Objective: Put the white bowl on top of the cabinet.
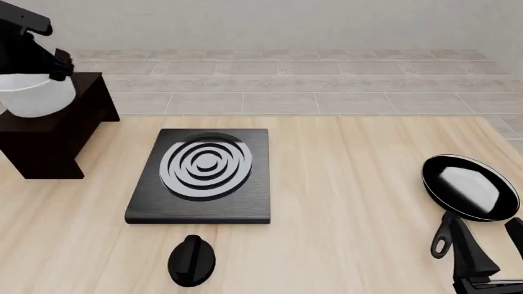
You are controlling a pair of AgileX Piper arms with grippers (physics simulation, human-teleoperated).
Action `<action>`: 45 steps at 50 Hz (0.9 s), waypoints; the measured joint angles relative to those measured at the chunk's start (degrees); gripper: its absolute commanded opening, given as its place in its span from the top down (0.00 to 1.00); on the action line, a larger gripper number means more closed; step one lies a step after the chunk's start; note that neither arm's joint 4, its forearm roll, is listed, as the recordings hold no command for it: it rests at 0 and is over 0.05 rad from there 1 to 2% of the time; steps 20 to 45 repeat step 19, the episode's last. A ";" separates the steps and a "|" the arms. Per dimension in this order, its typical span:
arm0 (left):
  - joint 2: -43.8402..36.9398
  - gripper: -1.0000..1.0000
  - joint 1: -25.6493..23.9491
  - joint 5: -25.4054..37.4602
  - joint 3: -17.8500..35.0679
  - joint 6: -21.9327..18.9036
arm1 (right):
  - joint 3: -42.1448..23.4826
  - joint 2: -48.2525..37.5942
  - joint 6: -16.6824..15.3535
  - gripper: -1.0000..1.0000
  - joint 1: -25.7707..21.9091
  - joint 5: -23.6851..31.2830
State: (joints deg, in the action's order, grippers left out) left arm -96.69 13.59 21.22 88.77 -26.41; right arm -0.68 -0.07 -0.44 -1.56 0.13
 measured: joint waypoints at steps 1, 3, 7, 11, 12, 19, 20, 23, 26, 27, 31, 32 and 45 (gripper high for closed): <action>1.00 0.00 -0.17 -0.54 -0.86 0.06 | 0.00 0.00 0.00 0.00 0.00 0.00; 3.01 0.00 -0.54 -1.57 -2.60 0.18 | 0.00 0.00 0.00 0.00 0.00 0.00; 7.02 0.00 -1.38 -3.23 -6.05 0.42 | 0.00 0.00 0.00 0.00 0.00 0.00; 11.10 0.00 -2.33 -4.43 -9.30 0.69 | 0.00 0.00 0.00 0.00 0.00 0.00; 12.14 0.00 -2.59 -4.69 -10.13 0.74 | 0.00 0.00 0.00 0.00 0.00 0.00; 19.47 0.00 -4.48 -6.13 -15.66 1.26 | 0.00 0.00 0.00 0.00 0.00 0.00; 19.47 0.00 -4.48 -6.13 -15.66 1.26 | 0.00 0.00 0.00 0.00 0.00 0.00; 19.47 0.00 -4.48 -6.13 -15.66 1.26 | 0.00 0.00 0.00 0.00 0.00 0.00; 19.47 0.00 -4.48 -6.13 -15.66 1.26 | 0.00 0.00 0.00 0.00 0.00 0.00; 19.47 0.00 -4.48 -6.13 -15.66 1.26 | 0.00 0.00 0.00 0.00 0.00 0.00; 19.47 0.00 -4.48 -6.13 -15.66 1.26 | 0.00 0.00 0.00 0.00 0.00 0.00; 19.47 0.00 -4.48 -6.13 -15.66 1.26 | 0.00 0.00 0.00 0.00 0.00 0.00; 19.47 0.00 -4.48 -6.13 -15.66 1.26 | 0.00 0.00 0.00 0.00 0.00 0.00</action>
